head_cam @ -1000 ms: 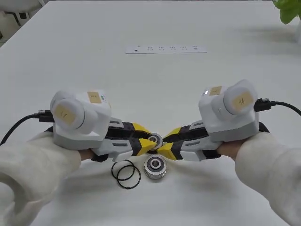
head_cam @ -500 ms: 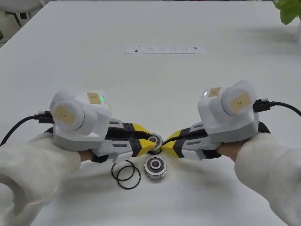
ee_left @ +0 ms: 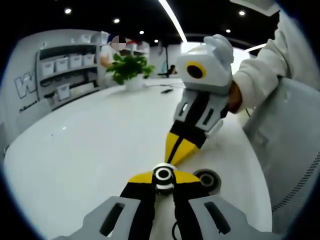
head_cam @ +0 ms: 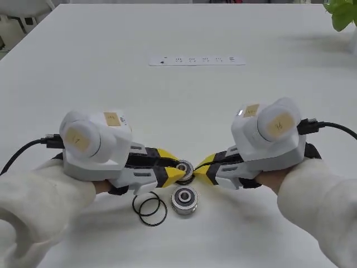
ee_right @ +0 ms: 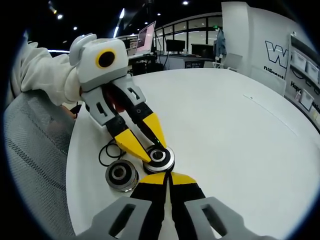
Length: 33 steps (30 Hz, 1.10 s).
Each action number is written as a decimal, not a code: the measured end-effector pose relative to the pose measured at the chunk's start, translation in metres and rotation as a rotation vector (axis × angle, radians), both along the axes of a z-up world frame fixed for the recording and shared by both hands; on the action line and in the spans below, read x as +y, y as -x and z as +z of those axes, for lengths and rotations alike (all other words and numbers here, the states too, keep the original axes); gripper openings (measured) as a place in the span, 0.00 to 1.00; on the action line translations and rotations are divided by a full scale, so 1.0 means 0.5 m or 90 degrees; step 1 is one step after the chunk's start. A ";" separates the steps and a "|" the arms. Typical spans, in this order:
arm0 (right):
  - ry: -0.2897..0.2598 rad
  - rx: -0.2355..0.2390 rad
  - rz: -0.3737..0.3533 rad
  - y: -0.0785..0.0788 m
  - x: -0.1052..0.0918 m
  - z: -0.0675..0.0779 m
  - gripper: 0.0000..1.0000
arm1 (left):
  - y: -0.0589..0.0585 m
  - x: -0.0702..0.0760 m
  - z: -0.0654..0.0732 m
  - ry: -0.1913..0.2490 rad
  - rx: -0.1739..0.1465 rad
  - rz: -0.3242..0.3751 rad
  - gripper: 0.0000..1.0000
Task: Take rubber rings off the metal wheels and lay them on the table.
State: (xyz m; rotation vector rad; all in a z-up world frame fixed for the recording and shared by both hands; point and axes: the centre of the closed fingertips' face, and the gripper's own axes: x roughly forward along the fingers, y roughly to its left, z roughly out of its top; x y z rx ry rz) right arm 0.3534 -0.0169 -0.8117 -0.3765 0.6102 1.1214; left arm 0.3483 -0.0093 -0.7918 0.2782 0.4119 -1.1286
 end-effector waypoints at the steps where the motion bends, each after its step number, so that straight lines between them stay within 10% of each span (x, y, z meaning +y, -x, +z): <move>1: -0.001 0.002 -0.002 0.000 0.000 0.000 0.00 | 0.000 0.000 0.000 0.000 0.000 0.000 0.14; 7: -0.034 0.051 -0.043 -0.002 -0.003 0.000 0.00 | 0.000 0.001 0.000 0.002 0.000 0.001 0.14; 14: -0.139 0.178 -0.139 -0.008 -0.009 0.009 0.00 | 0.000 0.001 0.000 0.014 0.001 0.005 0.14; 23: -0.185 0.227 -0.172 -0.009 -0.009 0.021 0.00 | 0.000 0.002 0.000 0.017 0.000 0.007 0.14; 33: -0.174 0.213 -0.165 -0.003 0.002 0.032 0.00 | -0.001 0.001 0.001 0.014 -0.010 0.008 0.14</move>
